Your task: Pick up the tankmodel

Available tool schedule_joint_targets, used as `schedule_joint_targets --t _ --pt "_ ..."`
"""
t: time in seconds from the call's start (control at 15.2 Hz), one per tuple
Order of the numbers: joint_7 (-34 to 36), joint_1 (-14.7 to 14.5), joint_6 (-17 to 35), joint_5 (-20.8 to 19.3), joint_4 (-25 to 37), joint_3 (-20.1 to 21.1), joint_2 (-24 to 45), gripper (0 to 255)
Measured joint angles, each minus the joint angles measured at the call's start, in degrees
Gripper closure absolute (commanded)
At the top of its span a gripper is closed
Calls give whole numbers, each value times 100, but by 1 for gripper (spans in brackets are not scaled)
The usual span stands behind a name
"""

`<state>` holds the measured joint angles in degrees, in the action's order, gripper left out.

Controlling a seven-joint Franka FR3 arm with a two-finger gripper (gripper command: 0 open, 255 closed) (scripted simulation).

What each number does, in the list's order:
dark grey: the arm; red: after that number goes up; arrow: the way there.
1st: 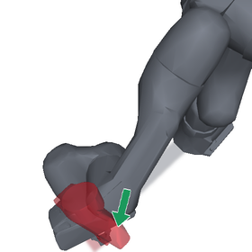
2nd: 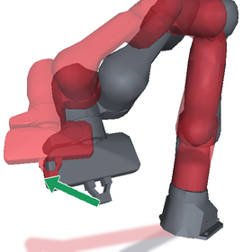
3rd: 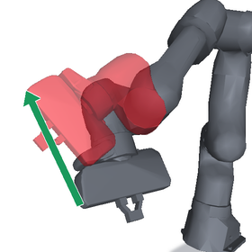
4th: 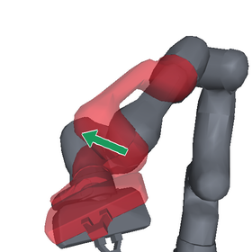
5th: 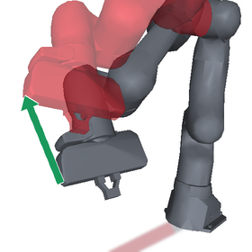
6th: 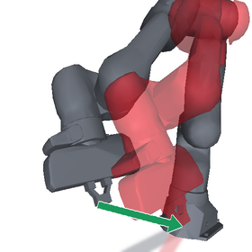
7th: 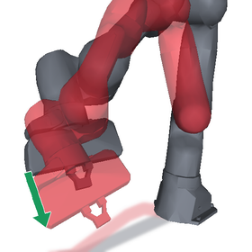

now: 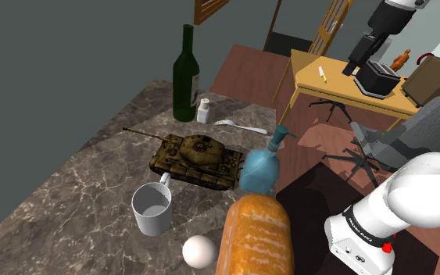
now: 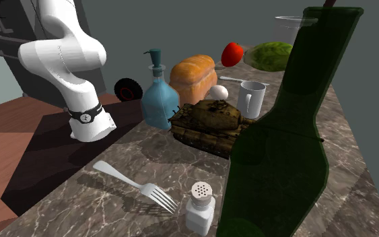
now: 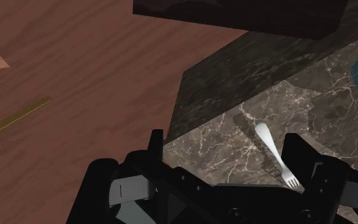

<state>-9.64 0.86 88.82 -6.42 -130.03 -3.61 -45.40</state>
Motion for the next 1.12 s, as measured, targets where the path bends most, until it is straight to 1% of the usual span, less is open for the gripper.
schedule_joint_targets --t 0.13,0.33,0.79,1.12 --pt "29 -27 14 22 12 50 53 0" --pt "194 -176 96 141 139 327 411 0" --pt "574 -519 240 344 666 998 1479 0" --pt "840 -725 297 371 1211 1452 2378 0"
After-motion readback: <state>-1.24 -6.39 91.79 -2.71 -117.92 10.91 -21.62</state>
